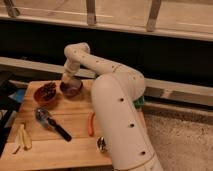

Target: Wipe purple bowl with eraser

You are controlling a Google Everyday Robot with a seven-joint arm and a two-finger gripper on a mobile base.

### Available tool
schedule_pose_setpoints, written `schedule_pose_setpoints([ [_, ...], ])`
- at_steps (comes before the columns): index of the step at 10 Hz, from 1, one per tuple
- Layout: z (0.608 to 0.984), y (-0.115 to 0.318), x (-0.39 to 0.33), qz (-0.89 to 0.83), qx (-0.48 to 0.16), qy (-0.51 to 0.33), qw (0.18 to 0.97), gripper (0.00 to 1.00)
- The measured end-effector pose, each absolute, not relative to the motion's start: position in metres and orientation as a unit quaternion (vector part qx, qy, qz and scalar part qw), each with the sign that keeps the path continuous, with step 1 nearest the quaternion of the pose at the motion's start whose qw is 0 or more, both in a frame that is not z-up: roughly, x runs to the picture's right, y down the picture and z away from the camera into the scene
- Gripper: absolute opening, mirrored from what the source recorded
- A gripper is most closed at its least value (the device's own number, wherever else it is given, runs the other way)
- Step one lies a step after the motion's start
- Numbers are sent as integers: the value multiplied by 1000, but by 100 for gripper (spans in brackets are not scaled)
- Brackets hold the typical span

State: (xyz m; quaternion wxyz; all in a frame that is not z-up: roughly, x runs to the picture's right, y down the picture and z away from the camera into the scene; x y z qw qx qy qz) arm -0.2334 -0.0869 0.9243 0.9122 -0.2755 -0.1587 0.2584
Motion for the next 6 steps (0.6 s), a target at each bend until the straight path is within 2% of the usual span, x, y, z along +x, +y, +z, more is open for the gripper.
schedule_pose_setpoints([
  [3, 936, -103, -281, 245, -274, -192, 910, 0],
  [6, 939, -102, -296, 249, -280, -207, 904, 0],
])
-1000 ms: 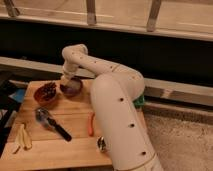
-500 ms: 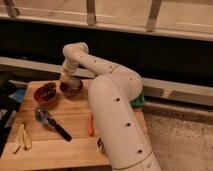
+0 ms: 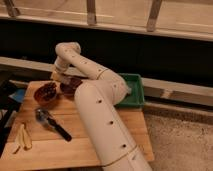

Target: Wipe purple bowl with eraser

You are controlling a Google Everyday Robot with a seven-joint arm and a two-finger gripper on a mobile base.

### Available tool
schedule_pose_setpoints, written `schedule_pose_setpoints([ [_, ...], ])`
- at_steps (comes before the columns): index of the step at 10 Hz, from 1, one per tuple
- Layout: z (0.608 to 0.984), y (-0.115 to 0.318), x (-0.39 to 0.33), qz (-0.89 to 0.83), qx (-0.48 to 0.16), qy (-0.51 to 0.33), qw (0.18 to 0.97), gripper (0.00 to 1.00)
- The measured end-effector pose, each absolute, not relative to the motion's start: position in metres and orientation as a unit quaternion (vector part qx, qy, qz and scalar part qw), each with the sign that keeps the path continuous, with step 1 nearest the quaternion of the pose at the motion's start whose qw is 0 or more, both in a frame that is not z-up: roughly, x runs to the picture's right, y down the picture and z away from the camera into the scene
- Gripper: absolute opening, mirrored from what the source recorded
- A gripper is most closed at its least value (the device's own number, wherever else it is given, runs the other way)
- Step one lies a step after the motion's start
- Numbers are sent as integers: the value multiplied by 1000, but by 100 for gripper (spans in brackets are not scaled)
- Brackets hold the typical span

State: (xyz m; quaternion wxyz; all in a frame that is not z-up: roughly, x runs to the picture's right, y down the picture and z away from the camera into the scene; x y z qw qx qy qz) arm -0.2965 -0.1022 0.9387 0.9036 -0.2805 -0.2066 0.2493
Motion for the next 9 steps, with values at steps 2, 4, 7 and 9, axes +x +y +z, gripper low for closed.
schedule_pose_setpoints([
  [2, 933, -92, -285, 261, -286, -207, 898, 0],
  [4, 925, -75, -258, 270, -294, -196, 896, 0],
  [7, 924, -64, -226, 279, -301, -176, 895, 0],
  [9, 930, -69, -228, 278, -288, -170, 900, 0],
])
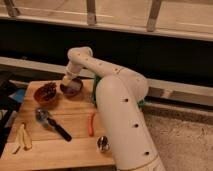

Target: Wipe purple bowl with eraser

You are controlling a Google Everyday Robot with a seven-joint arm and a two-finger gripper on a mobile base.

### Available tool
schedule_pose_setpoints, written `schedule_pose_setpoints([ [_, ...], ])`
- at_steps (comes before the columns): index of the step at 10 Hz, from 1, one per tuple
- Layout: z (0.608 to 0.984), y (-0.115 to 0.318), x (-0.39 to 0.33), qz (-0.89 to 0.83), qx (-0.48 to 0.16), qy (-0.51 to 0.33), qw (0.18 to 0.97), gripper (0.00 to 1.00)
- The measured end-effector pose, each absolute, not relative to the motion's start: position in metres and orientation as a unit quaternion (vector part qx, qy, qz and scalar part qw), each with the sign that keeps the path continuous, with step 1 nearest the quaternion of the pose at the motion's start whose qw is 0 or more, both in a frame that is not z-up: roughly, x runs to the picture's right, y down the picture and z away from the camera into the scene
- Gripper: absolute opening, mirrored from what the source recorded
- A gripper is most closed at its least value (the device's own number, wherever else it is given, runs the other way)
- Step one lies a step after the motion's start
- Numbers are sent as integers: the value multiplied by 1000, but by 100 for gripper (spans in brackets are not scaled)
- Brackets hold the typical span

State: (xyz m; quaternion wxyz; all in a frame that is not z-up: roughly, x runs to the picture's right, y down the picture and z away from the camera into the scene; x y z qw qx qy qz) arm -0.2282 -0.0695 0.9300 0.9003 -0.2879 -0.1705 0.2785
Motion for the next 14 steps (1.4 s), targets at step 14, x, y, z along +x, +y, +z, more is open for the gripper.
schedule_pose_setpoints([
  [14, 912, -49, -250, 175, -355, -180, 901, 0],
])
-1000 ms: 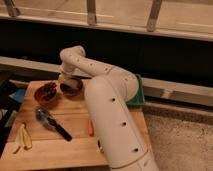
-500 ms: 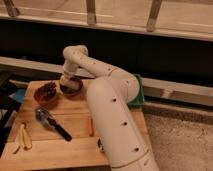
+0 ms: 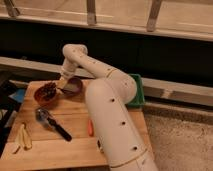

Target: Wipe purple bowl with eraser

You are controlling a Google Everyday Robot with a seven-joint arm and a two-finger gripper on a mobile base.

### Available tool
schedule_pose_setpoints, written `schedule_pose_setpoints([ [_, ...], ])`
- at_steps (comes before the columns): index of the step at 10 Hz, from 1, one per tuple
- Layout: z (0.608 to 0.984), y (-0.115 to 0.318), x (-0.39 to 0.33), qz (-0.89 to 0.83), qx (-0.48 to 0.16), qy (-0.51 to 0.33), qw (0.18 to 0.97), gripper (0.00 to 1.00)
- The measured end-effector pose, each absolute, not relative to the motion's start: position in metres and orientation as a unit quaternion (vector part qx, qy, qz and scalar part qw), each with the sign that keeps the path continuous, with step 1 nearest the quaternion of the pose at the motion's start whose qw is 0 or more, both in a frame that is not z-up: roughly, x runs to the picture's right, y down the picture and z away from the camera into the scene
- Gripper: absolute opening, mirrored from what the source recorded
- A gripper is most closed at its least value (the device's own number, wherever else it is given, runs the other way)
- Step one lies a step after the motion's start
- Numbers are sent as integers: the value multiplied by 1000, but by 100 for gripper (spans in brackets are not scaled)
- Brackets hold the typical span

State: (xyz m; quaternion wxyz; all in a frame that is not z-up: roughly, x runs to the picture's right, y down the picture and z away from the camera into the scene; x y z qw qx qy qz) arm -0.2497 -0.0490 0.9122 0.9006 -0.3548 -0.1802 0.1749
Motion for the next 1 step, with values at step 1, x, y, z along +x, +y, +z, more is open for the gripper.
schedule_pose_setpoints([
  [1, 915, -52, -249, 173, -332, -166, 912, 0],
])
